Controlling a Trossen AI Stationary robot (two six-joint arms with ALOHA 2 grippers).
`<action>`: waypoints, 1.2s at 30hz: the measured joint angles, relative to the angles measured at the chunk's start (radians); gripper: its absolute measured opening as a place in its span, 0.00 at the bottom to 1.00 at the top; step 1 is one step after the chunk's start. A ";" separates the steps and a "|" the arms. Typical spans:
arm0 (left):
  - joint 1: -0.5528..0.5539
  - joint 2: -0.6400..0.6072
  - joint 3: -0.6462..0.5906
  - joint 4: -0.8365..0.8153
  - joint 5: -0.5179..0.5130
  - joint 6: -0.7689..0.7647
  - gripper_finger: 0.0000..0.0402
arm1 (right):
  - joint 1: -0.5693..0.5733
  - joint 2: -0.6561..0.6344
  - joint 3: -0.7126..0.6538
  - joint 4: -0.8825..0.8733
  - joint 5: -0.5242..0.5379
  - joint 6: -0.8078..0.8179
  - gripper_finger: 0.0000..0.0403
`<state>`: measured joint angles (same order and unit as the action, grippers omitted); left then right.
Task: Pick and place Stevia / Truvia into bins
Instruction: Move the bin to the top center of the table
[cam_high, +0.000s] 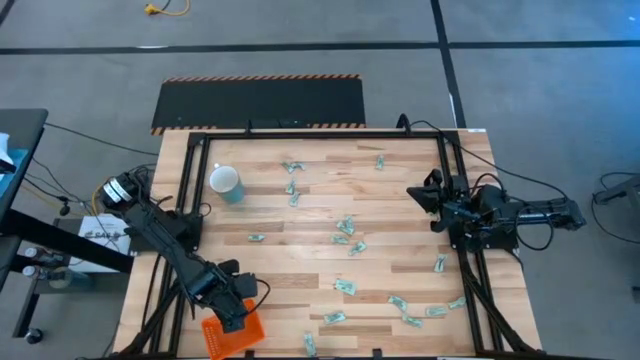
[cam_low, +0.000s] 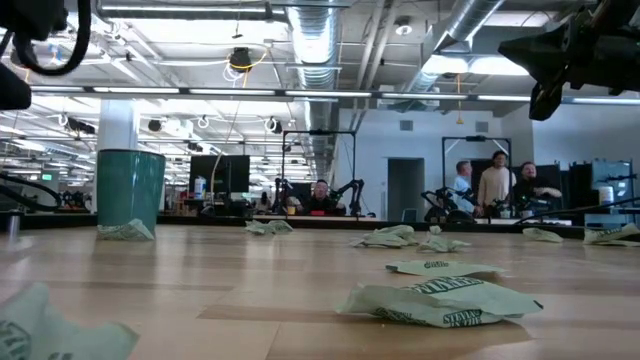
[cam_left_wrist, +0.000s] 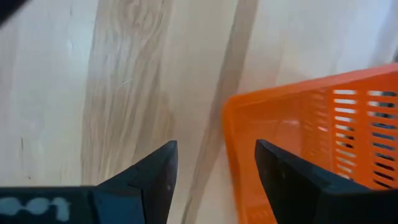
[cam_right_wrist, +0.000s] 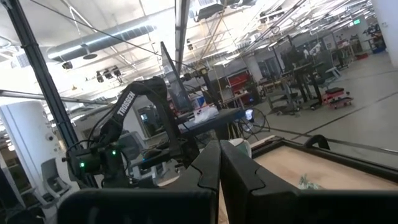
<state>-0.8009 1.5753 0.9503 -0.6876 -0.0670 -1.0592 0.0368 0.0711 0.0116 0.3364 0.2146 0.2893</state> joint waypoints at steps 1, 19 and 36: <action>0.000 0.013 -0.003 -0.001 0.001 0.000 0.51 | 0.000 0.000 0.000 0.000 0.000 0.000 0.00; 0.077 0.133 0.003 -0.036 0.187 0.054 0.15 | 0.000 0.000 0.000 -0.015 0.000 0.000 0.00; 0.223 0.133 0.341 -0.349 -0.142 0.443 0.00 | 0.000 0.000 0.000 -0.017 0.000 0.000 0.00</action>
<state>-0.5783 1.7084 1.2911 -1.0368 -0.2087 -0.6159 0.0372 0.0708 0.0116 0.3191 0.2146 0.2895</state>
